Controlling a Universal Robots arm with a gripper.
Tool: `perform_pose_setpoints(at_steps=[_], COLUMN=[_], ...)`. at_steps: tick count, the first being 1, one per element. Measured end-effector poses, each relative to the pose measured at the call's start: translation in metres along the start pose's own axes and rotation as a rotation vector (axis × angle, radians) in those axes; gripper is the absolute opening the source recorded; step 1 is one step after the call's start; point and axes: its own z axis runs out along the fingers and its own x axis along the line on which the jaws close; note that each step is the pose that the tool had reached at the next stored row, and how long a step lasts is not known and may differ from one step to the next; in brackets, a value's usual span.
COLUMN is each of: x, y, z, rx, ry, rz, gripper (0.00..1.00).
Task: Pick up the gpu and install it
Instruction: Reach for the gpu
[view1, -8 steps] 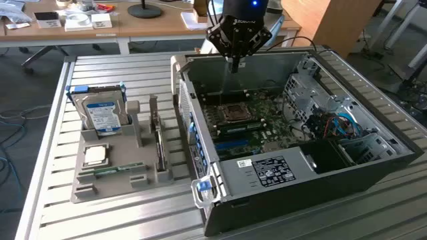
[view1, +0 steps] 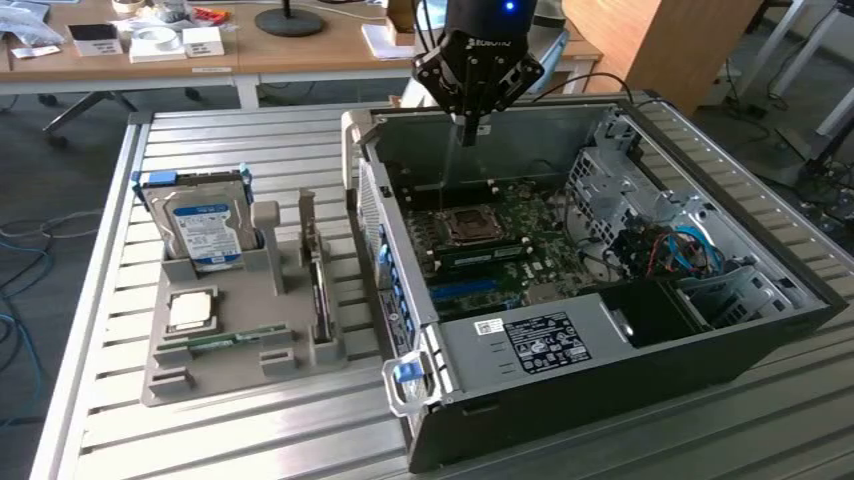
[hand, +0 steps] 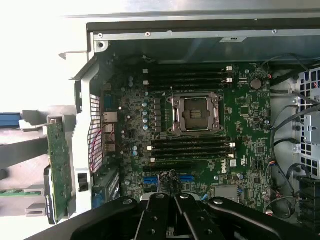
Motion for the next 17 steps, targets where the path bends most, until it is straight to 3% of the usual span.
perform_pose_setpoints(at_steps=[17], x=[0.0097], y=[-0.0008], z=[0.0000], rx=[0.0001], ry=[0.0001], rz=[0.000], gripper=[0.11])
